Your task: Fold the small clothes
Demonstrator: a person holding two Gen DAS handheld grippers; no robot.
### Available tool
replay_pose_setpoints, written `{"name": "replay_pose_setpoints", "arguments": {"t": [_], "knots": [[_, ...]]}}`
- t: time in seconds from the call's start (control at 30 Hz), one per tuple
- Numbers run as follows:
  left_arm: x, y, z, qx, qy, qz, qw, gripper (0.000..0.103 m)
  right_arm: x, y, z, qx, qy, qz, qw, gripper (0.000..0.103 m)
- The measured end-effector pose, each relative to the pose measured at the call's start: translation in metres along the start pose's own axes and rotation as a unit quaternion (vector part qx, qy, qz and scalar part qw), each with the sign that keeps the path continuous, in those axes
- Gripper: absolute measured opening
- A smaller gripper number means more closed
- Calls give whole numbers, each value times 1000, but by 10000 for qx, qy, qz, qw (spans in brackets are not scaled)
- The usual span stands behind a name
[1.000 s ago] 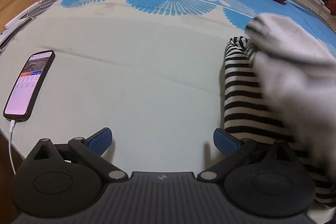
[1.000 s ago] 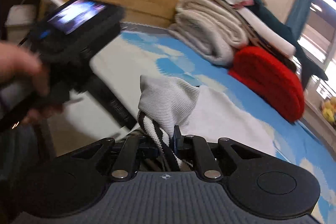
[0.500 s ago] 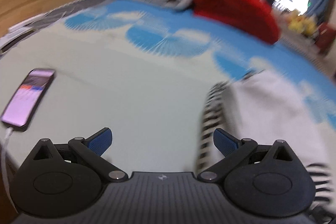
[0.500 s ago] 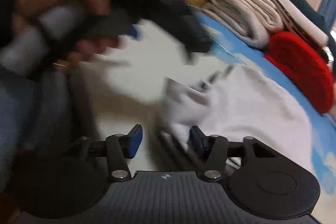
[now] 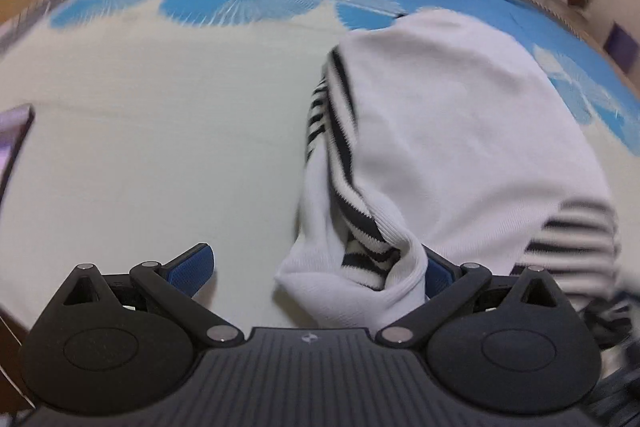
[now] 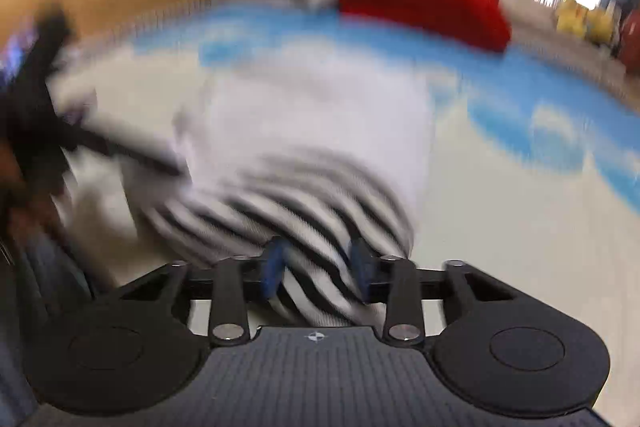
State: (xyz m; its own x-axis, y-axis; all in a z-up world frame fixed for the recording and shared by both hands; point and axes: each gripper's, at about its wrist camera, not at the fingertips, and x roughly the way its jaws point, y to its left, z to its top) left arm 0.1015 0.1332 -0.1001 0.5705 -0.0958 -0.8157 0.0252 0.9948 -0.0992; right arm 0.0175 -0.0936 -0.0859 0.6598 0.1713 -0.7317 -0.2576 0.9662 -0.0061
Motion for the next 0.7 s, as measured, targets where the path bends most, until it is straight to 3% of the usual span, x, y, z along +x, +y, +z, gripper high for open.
{"name": "replay_pose_setpoints", "arguments": {"t": [0.03,0.1,0.2,0.33,0.47,0.53,0.6,0.7], "knots": [[-3,5,-2,-21,-10,-30,10000,103,5,1,-11,79,155,-24,9998,34],[-8,8,-9,70,-90,1,9999,103,-4,5,-27,173,-28,-44,9998,34],[-19,11,-14,81,-237,14,9997,103,-20,3,-25,441,-145,197,9987,34],[-35,14,-25,64,-396,201,9990,103,-63,-5,-27,908,-766,290,9925,35],[-46,21,-42,-250,-611,876,9940,103,-92,-13,-36,1141,-1368,323,9835,52],[-46,18,-50,-109,-646,1325,9890,103,-94,-14,-44,1155,-1444,191,9826,60],[-48,13,-55,158,-715,1323,9885,103,-92,-20,-55,1175,-1395,19,9832,67],[-65,7,-65,299,-946,985,9902,103,-85,-25,-60,1324,-1278,-44,9829,74]]}}
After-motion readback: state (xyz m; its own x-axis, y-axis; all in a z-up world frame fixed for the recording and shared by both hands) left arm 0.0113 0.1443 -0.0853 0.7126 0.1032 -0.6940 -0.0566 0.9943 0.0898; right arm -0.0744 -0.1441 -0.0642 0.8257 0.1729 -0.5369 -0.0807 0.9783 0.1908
